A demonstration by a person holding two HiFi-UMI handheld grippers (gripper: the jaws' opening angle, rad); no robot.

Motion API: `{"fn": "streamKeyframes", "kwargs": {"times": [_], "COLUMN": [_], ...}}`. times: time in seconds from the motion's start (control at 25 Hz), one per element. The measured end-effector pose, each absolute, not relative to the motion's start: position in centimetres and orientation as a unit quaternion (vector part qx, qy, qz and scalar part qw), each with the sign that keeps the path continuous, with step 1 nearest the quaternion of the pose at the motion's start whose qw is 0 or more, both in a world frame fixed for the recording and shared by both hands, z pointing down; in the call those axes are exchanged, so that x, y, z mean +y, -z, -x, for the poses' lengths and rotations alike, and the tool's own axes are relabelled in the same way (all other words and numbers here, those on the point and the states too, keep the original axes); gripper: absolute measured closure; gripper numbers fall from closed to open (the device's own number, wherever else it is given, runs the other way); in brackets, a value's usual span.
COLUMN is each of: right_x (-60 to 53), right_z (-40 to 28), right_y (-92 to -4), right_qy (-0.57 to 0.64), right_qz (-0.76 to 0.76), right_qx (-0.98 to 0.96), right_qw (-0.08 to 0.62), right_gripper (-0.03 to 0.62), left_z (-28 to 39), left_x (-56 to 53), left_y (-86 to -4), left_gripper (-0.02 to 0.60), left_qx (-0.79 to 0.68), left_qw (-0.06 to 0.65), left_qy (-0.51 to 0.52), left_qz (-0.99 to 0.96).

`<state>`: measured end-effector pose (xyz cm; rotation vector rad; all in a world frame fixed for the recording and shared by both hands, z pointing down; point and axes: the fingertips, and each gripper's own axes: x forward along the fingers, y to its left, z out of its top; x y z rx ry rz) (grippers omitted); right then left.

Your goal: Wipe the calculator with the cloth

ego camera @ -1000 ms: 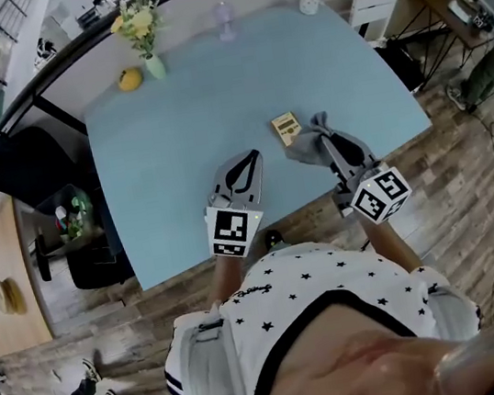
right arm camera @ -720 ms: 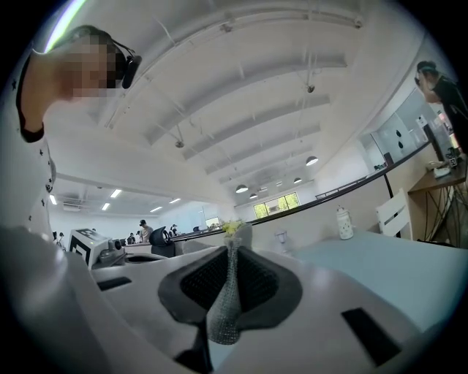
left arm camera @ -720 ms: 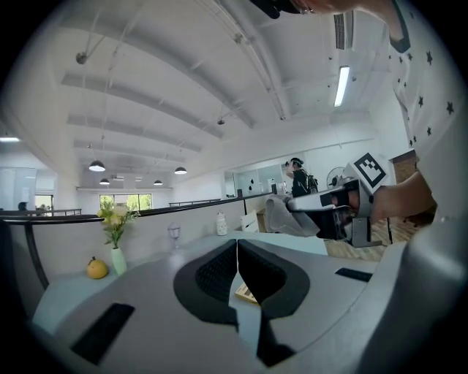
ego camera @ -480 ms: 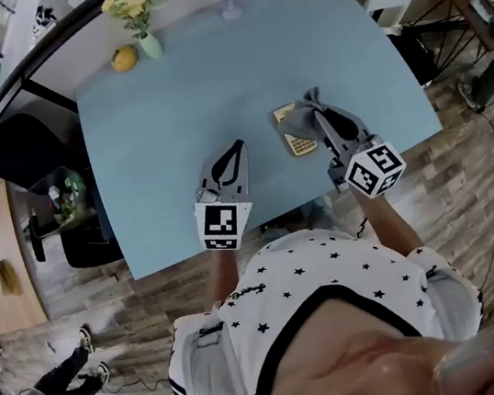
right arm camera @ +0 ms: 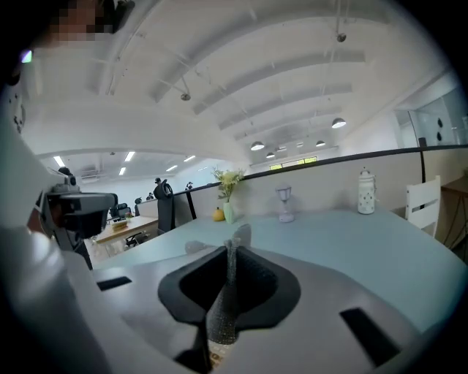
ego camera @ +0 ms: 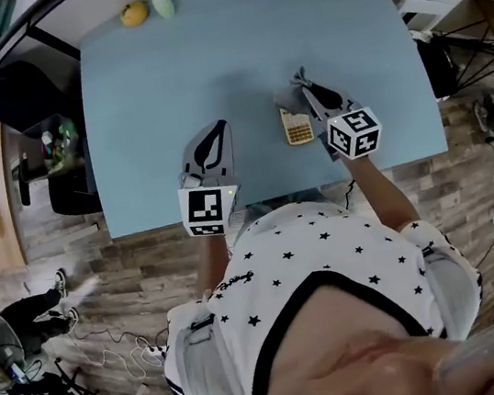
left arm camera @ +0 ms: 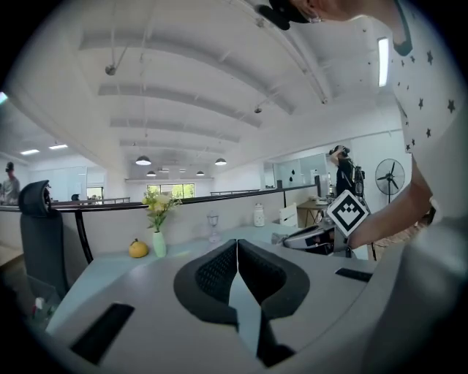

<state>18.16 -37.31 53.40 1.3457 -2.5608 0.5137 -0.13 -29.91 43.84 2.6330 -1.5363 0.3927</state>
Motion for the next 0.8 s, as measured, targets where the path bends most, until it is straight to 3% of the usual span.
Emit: {"fn": "streamKeyframes", "kwargs": {"times": [0.8], "right_x": [-39.2], "right_z": [-12.1], "right_y": [-65.1], "right_qy": [-0.137], "right_qz": [-0.369], "right_qx": [-0.872], "right_qw": [0.292], "right_gripper": [0.562], "left_z": [5.0], "left_x": [-26.8], "left_y": [-43.4], "left_gripper": [0.551], "left_qx": [-0.600], "left_qw": [0.041], "left_qy": [-0.144], "left_qz": [-0.786]}}
